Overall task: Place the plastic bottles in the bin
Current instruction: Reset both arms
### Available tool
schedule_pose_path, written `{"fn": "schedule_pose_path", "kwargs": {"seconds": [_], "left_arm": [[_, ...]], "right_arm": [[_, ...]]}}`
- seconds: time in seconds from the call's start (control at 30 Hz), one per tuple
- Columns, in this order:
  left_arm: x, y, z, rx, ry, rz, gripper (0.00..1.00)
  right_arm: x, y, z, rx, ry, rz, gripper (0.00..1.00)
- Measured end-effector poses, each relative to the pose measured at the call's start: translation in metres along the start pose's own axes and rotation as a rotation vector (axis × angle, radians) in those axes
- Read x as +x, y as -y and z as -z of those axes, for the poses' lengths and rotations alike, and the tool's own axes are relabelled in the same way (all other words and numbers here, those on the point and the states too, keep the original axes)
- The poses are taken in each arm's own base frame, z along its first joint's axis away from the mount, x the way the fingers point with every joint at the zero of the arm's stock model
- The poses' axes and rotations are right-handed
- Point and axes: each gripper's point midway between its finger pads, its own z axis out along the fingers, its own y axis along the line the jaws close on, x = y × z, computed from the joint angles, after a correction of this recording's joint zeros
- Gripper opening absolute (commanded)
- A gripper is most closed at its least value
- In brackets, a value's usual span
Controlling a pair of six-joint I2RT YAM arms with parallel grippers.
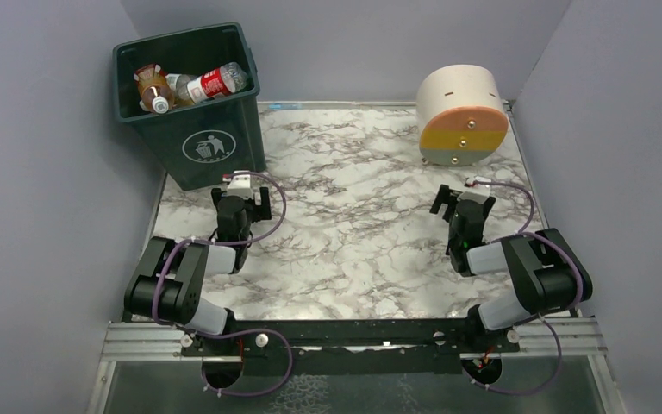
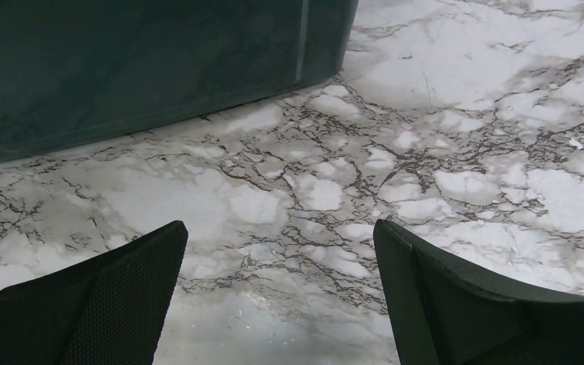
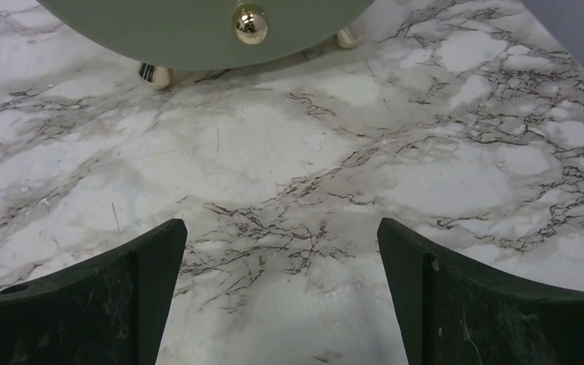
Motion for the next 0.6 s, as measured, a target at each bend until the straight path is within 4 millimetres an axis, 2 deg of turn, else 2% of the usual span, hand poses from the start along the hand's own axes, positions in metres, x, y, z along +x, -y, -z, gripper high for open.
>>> {"fn": "schedule_pose_path", "kwargs": {"seconds": [0.13,0.3,0.43,0.6], "left_arm": [[0.008,-0.002,-0.003,-0.004,-0.018,-0.017,0.99],[0.005,-0.002,-0.004,-0.001,-0.003,-0.034,0.99],[0.004,0.000,-0.004,0.009,0.000,-0.040,0.99],[-0.001,0.001,0.008,0.033,0.054,-0.040,0.99]], "right_arm": [[-0.006,-0.004,-0.009,-0.007,0.015,0.021,0.99],[-0.013,-0.016,-0.006,-0.092,0.056,0.050,1.00],[-0.010,-0.028,0.002,-0.188,0.078,0.084,1.00],[0.000,-0.038,0.003,-0.258,0.075,0.124,0.99]]}}
